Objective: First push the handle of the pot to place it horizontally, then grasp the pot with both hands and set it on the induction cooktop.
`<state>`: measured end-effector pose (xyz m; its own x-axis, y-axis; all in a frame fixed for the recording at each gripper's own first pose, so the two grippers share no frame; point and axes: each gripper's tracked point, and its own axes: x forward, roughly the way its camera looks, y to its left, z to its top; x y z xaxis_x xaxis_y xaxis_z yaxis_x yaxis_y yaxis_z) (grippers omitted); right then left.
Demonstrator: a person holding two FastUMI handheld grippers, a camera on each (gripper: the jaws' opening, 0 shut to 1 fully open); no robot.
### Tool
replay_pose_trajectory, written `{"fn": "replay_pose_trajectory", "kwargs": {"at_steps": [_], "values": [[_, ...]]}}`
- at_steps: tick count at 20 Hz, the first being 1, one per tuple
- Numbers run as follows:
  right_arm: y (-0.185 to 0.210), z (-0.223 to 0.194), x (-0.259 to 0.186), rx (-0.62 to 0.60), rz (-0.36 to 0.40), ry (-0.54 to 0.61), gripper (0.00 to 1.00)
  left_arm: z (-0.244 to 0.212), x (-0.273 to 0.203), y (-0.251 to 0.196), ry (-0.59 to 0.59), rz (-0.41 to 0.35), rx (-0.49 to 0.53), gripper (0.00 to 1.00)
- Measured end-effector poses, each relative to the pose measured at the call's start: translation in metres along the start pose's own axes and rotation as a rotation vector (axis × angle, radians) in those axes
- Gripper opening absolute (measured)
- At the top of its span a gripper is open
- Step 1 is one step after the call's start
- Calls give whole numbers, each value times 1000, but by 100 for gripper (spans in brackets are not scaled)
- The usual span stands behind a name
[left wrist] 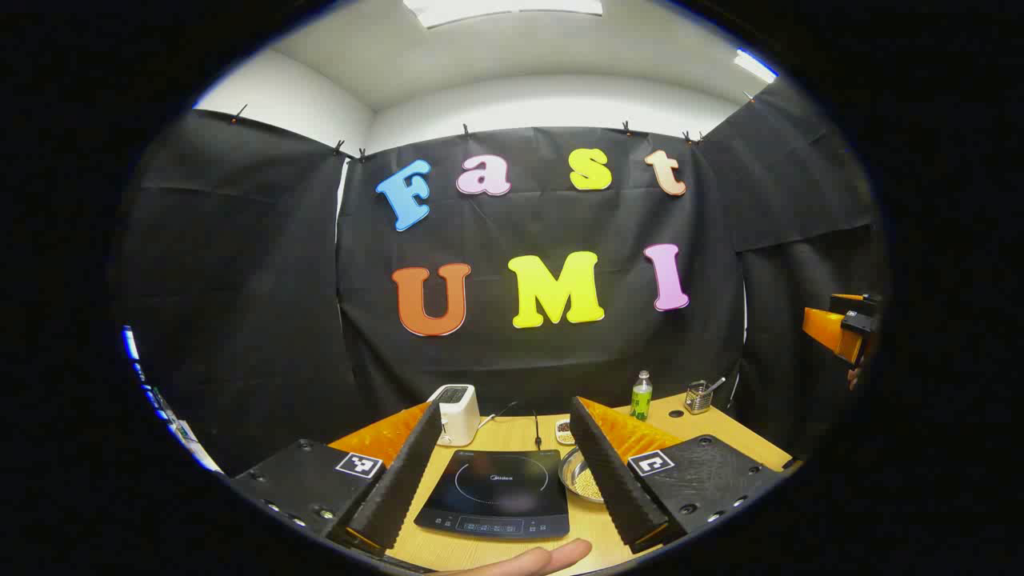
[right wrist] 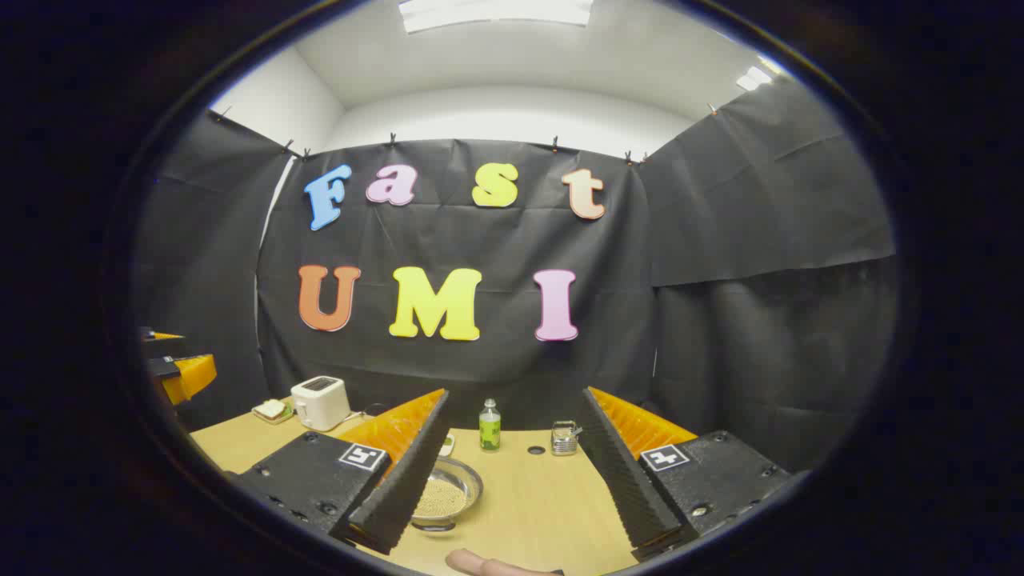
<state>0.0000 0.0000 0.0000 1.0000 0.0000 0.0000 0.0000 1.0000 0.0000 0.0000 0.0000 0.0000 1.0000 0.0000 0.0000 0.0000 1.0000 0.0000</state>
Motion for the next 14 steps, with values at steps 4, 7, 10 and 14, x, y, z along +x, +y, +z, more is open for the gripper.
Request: {"fn": "replay_pose_trajectory", "kwargs": {"at_steps": [4,7,10,14], "values": [[4,1,-2,3,8,-2,100,0,0,0,-2,-14,-10,95],[1,2,2,7,-1,-7,100,6,2,3,-28,-19,-42,96],[-7,3,11,-8,-31,-21,100,3,3,8,-32,-27,-51,96],[-2,-18,28,1,-18,36,100,2,3,10,-47,-26,-62,96]]}}
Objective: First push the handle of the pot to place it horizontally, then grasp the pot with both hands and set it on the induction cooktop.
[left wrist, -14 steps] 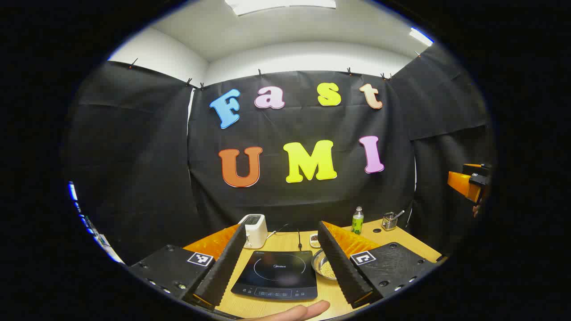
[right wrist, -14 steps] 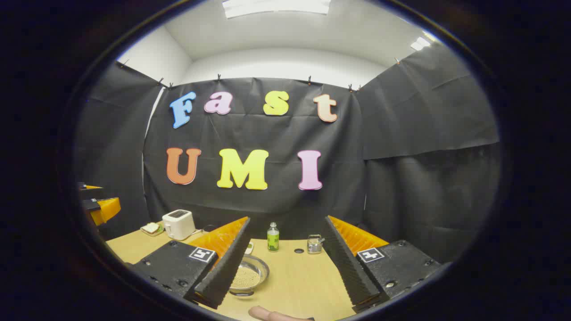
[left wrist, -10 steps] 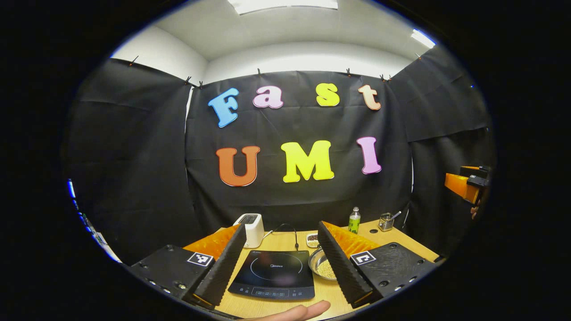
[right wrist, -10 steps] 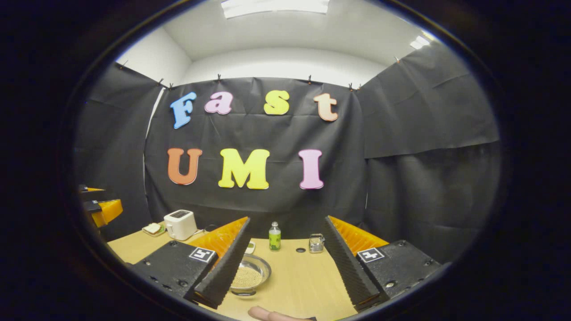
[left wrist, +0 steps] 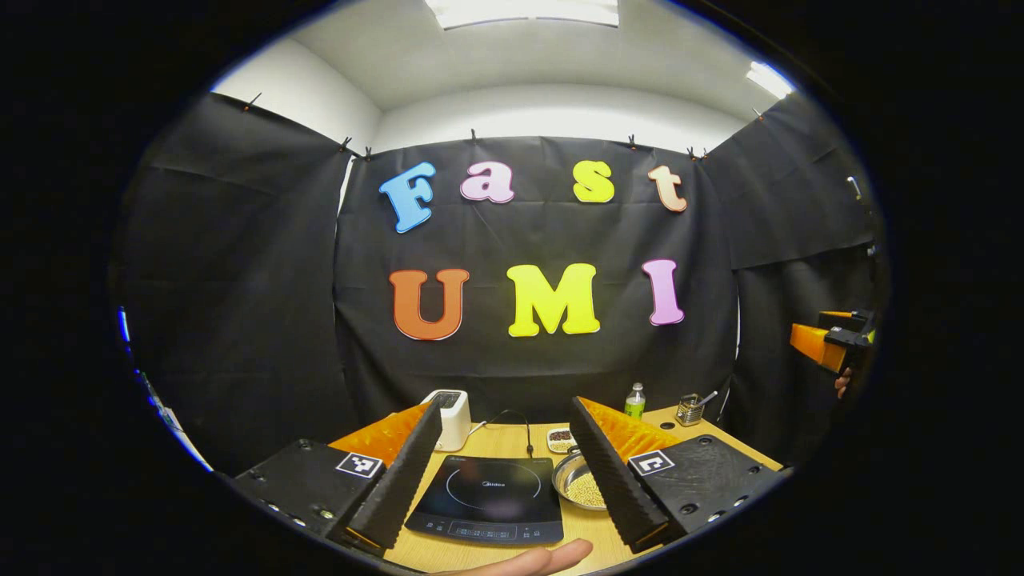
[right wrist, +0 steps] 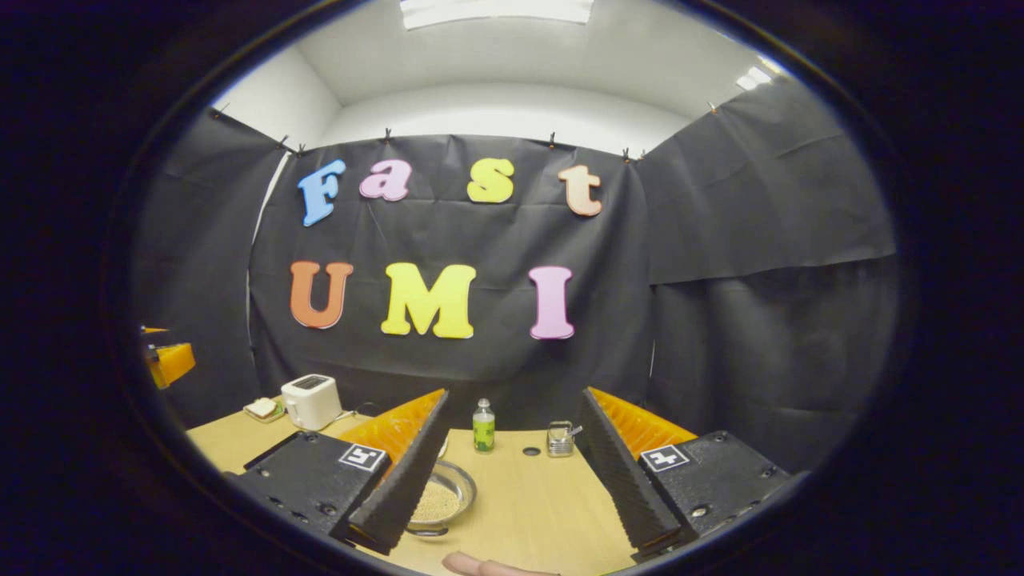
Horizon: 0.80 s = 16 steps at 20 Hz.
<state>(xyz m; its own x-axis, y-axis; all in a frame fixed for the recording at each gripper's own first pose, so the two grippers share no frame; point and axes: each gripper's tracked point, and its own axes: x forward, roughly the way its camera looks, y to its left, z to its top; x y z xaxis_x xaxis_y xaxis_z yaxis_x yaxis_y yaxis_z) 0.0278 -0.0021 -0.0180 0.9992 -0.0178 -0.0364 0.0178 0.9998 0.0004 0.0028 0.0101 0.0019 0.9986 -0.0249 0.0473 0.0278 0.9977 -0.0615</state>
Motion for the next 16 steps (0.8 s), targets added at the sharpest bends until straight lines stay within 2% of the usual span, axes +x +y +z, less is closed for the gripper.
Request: {"fn": "replay_pose_trajectory", "kwargs": {"at_steps": [5,8,9,10,11,12,13,15,16], "values": [[7,-29,34,-8,3,66,100,-7,-3,-4,7,-18,-1,96],[21,-56,52,14,40,139,99,-15,-4,-5,15,-25,8,96],[27,-68,59,20,61,164,98,-17,-5,-5,18,-29,12,96],[34,-77,64,31,84,191,89,-21,-6,-5,22,-31,14,96],[40,-88,69,39,105,221,88,-24,-7,-3,26,-30,10,95],[44,-98,72,45,121,253,73,-27,-9,-4,30,-33,1,95],[51,-108,75,47,145,276,67,-28,-10,-4,31,-38,-8,96],[65,-128,79,31,191,328,46,-32,-13,0,29,-37,-10,96],[70,-137,81,31,205,355,19,-34,-15,3,31,-33,-5,96]]}}
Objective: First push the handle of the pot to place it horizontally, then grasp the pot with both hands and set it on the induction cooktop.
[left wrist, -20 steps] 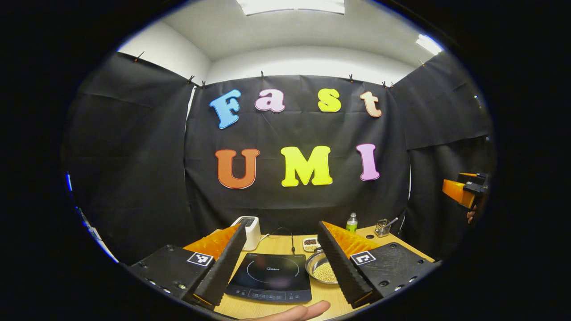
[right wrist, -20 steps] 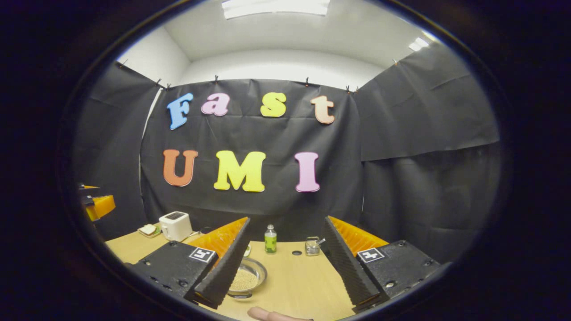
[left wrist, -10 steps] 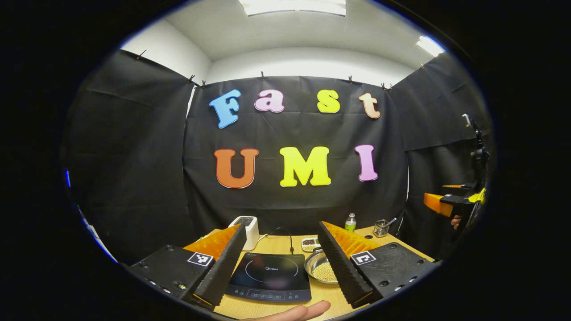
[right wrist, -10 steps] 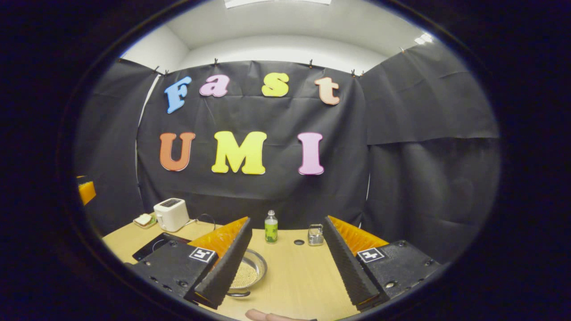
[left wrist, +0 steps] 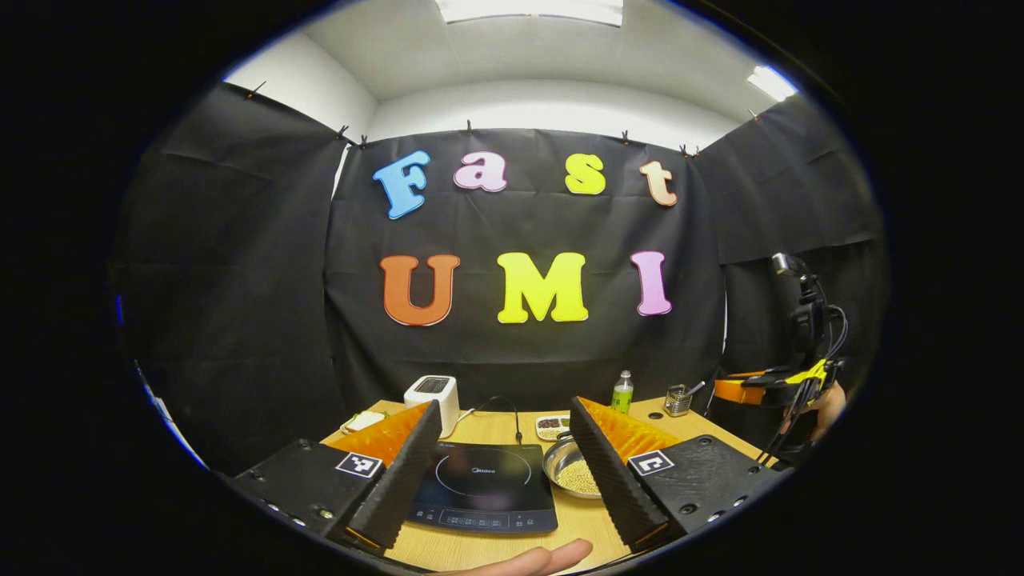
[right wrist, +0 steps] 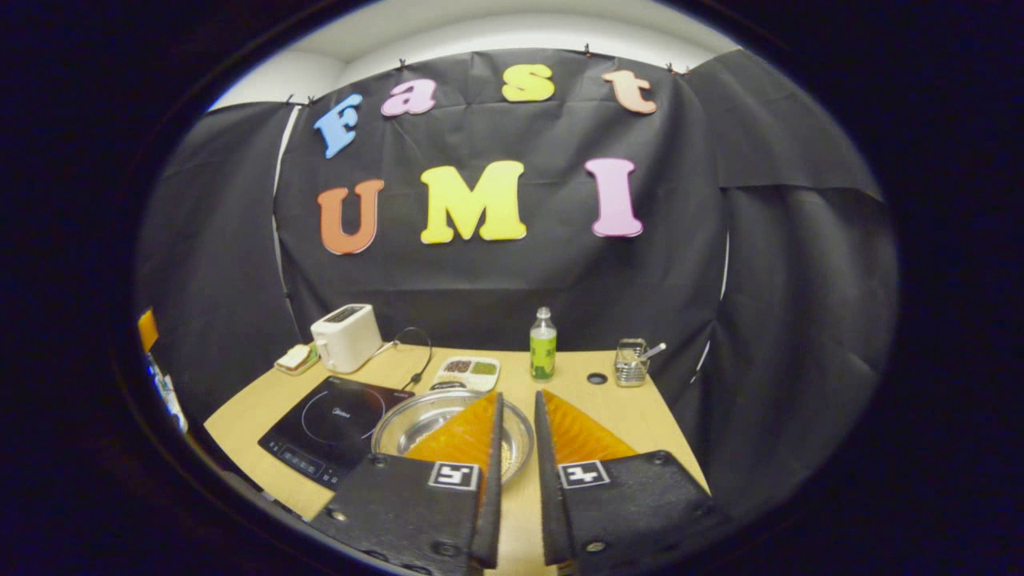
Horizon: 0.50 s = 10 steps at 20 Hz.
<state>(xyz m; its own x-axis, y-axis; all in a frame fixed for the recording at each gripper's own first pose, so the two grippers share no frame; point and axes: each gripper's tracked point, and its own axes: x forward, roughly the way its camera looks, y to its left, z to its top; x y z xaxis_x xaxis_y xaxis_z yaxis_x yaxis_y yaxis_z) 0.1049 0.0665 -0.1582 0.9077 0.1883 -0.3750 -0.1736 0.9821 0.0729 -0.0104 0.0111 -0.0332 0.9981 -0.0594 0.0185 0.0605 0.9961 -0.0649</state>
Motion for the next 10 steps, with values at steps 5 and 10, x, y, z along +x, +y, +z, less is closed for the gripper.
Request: {"fn": "replay_pose_trajectory", "kwargs": {"at_steps": [5,10], "values": [[33,-55,24,-23,70,157,0,-12,-3,2,11,-3,-4,95],[70,-112,39,-10,129,336,4,-24,-2,11,31,18,11,96]]}}
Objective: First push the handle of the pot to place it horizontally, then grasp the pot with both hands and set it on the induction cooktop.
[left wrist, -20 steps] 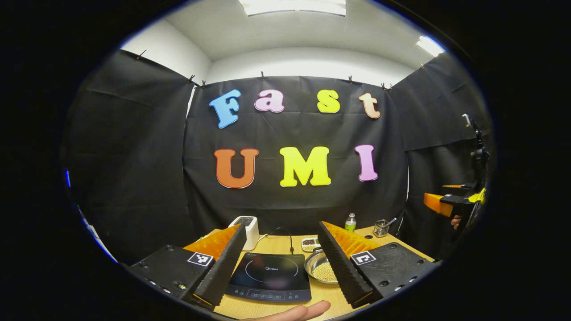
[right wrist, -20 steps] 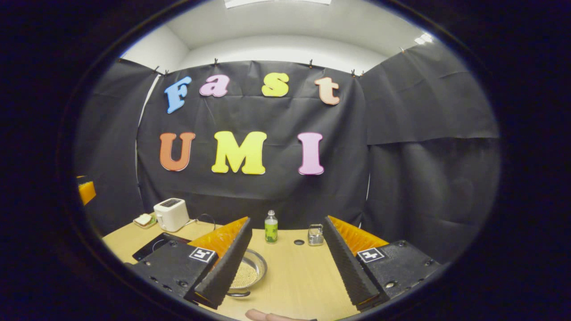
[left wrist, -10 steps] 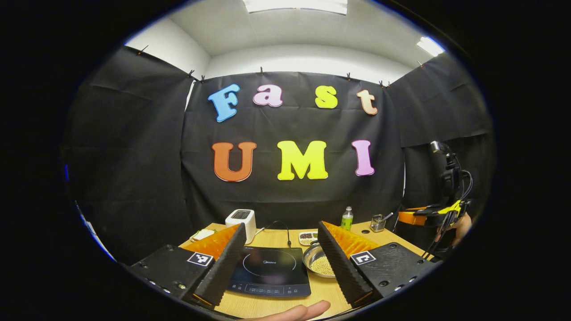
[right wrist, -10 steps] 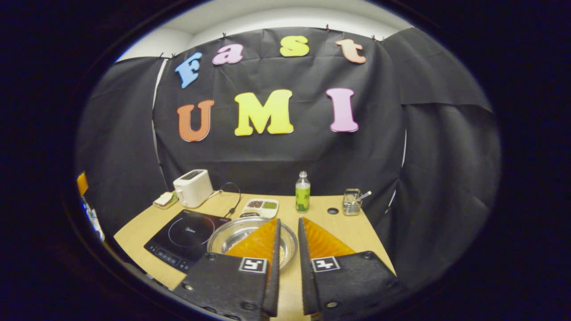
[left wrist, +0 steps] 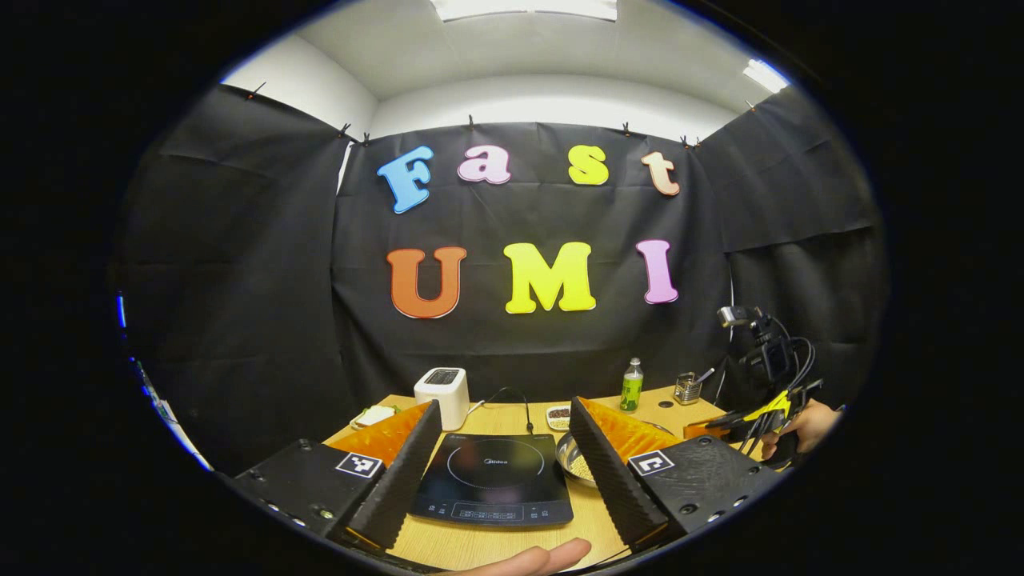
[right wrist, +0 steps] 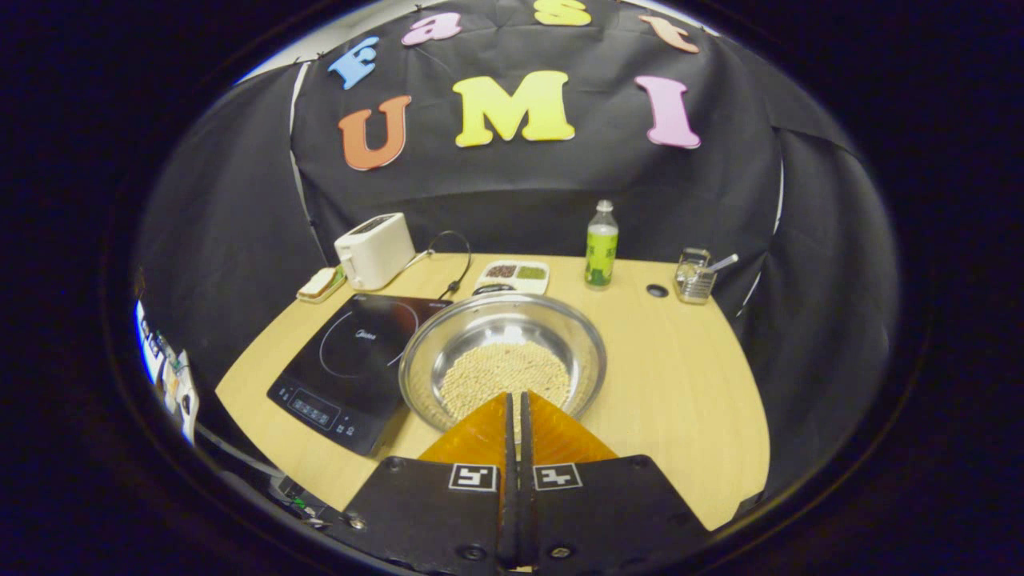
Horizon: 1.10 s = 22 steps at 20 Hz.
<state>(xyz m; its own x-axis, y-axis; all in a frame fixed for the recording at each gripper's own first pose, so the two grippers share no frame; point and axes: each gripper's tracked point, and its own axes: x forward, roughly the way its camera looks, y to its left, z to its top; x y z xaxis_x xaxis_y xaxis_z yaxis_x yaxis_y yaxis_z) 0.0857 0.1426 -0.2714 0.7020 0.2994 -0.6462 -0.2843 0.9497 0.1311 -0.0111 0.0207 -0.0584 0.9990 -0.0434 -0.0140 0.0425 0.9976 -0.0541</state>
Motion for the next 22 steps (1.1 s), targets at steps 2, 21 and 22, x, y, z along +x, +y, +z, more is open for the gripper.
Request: {"fn": "replay_pose_trajectory", "kwargs": {"at_steps": [2,21,22], "values": [[7,-15,12,-29,9,37,4,-2,1,4,9,6,-11,96],[11,-91,55,22,29,240,0,10,-8,20,-31,58,-50,94],[6,-91,54,28,23,238,0,12,-8,22,-36,62,-47,95]]}}
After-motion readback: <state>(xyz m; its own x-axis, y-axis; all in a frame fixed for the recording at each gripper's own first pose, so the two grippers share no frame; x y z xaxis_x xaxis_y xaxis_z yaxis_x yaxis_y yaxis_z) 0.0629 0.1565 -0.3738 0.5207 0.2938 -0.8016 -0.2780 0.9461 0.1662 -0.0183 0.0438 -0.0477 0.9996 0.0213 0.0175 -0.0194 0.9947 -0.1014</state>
